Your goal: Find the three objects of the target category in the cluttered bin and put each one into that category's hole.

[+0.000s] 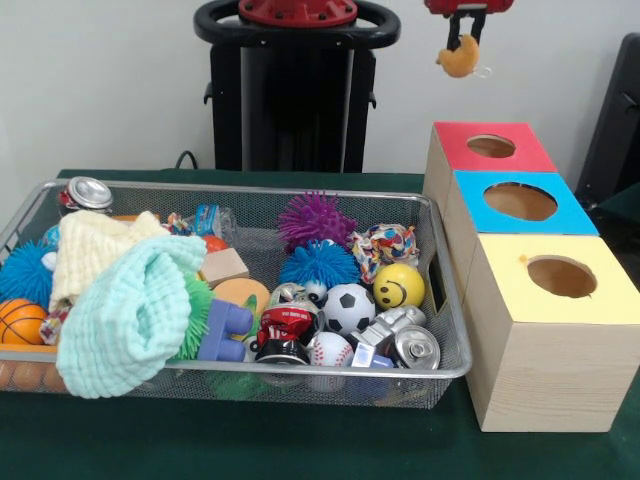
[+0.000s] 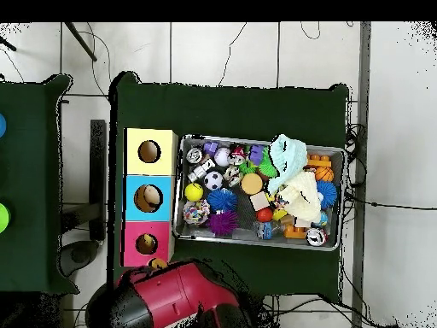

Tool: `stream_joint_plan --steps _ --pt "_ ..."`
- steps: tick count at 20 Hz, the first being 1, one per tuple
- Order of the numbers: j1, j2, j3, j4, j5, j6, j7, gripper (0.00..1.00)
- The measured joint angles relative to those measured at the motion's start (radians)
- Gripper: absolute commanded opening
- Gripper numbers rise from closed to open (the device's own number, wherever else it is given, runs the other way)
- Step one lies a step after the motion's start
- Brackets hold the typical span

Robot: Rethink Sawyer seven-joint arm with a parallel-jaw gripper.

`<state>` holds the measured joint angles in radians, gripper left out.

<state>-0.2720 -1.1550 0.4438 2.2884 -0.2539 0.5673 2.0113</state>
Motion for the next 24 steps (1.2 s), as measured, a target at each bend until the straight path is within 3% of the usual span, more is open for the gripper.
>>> stream_joint_plan --steps 12,24 --pt "0.146 0.14 -0.136 -0.003 0.001 -0.116 0.001 0.0" --pt "0.281 0.182 -0.232 -0.01 0.039 -0.124 0.001 0.0"
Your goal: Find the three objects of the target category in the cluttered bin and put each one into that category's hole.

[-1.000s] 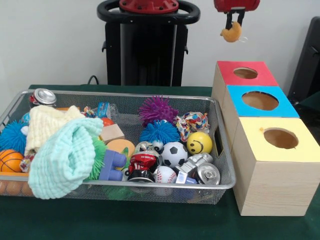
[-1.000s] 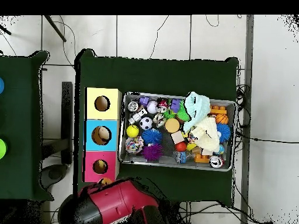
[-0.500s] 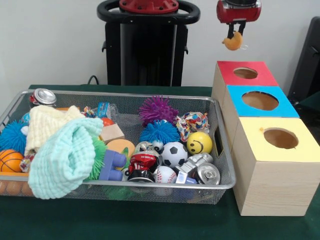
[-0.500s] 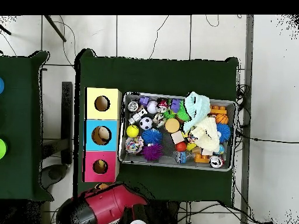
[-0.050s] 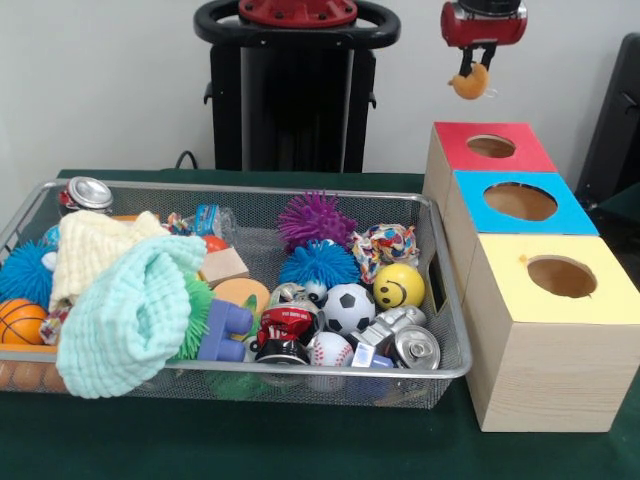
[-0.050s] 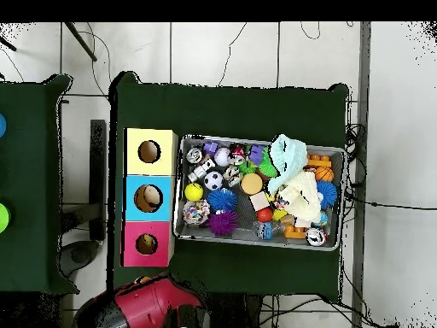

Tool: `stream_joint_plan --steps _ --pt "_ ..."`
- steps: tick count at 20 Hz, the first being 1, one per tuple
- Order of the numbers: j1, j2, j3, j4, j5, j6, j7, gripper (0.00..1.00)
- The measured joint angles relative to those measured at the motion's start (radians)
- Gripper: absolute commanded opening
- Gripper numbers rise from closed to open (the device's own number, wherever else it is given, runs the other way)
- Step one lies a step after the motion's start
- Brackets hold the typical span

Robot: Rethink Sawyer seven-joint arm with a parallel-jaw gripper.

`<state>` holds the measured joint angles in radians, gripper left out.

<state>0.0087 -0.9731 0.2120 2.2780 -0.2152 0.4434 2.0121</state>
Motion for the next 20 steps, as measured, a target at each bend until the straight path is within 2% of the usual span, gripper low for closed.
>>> stream_joint_plan --steps 8,20 --pt "0.061 0.019 -0.053 -0.025 0.049 0.0 0.0 0.0" --pt "0.085 0.088 -0.101 -0.099 0.083 0.0 0.0 0.0"
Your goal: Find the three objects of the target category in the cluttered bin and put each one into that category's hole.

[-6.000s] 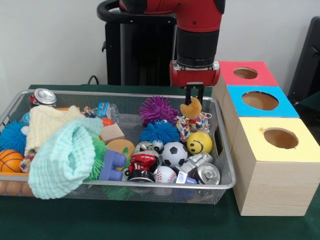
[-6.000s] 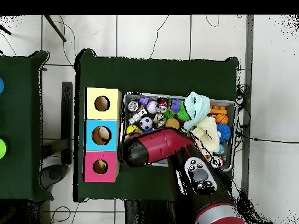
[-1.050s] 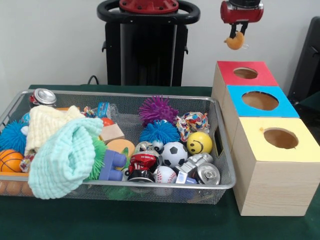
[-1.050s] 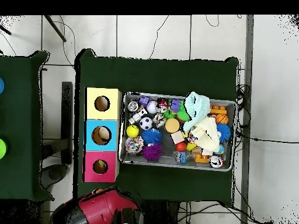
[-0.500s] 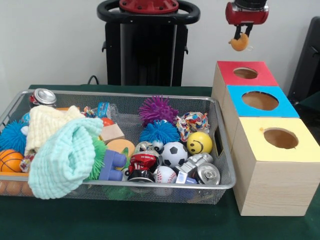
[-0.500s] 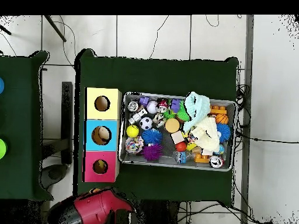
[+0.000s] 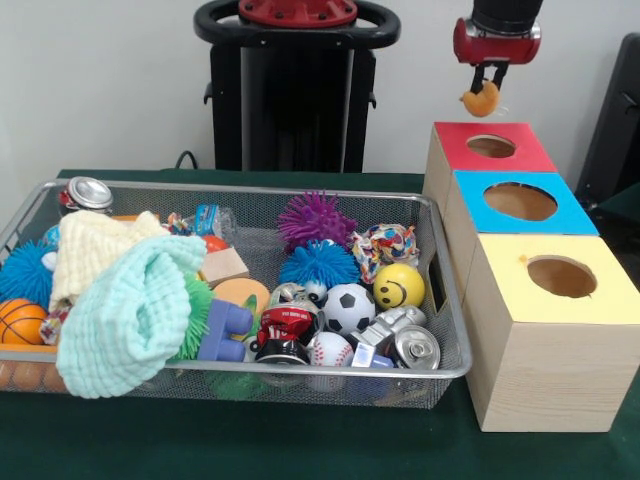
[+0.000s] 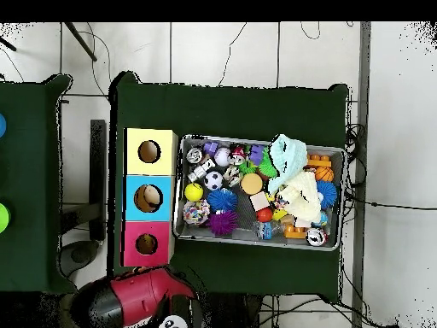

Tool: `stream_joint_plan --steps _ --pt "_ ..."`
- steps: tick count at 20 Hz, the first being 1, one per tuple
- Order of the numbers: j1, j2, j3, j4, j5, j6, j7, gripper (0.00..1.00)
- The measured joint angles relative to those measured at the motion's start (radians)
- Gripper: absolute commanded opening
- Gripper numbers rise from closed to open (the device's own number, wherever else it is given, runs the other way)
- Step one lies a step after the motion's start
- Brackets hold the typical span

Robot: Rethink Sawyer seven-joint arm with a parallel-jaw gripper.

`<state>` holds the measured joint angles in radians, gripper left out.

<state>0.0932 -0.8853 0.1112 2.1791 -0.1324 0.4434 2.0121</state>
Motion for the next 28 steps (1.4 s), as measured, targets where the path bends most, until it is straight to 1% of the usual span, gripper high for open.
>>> stream_joint_plan --steps 4,11,15,20,22,28 --pt "0.002 0.033 -0.013 -0.035 0.005 0.001 0.0 0.0" --pt "0.016 0.065 -0.022 -0.059 0.01 0.011 0.0 0.0" --pt "0.022 0.072 -0.028 -0.072 0.014 0.031 0.0 0.0" --pt "0.03 0.084 -0.034 -0.1 0.02 0.08 0.0 0.0" --pt "0.032 0.091 -0.036 -0.118 0.027 0.115 0.0 0.0" --pt "0.041 0.087 -0.046 -0.123 0.035 0.129 0.0 0.0"
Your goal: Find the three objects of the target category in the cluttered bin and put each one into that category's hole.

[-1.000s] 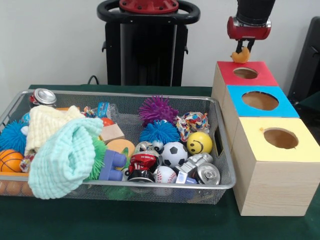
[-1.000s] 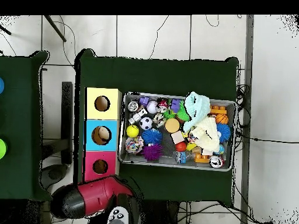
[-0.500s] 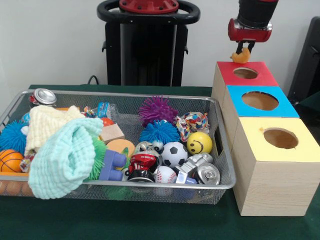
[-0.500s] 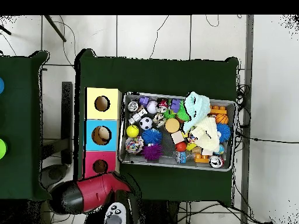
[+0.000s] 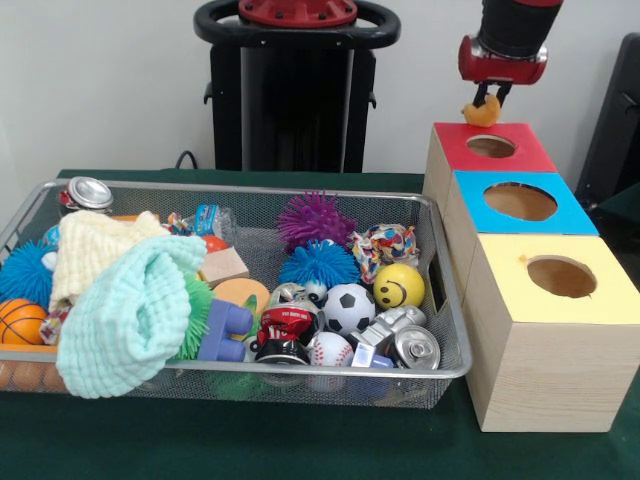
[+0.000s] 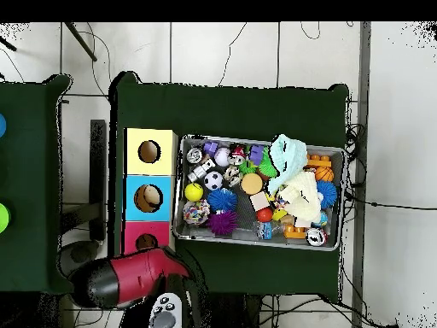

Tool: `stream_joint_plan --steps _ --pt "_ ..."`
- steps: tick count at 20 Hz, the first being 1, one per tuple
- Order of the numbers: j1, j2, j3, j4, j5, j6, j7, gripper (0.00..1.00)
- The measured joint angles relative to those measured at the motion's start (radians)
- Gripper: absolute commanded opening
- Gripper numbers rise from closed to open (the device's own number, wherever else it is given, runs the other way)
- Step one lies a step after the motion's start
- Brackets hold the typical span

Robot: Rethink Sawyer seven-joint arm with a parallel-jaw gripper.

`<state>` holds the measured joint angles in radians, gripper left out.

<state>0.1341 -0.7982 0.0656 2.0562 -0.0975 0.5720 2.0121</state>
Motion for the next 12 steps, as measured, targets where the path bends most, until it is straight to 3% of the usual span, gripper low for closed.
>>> stream_joint_plan --steps 12 --pt "0.035 -0.045 -0.031 -0.025 0.009 0.021 0.0 0.0"
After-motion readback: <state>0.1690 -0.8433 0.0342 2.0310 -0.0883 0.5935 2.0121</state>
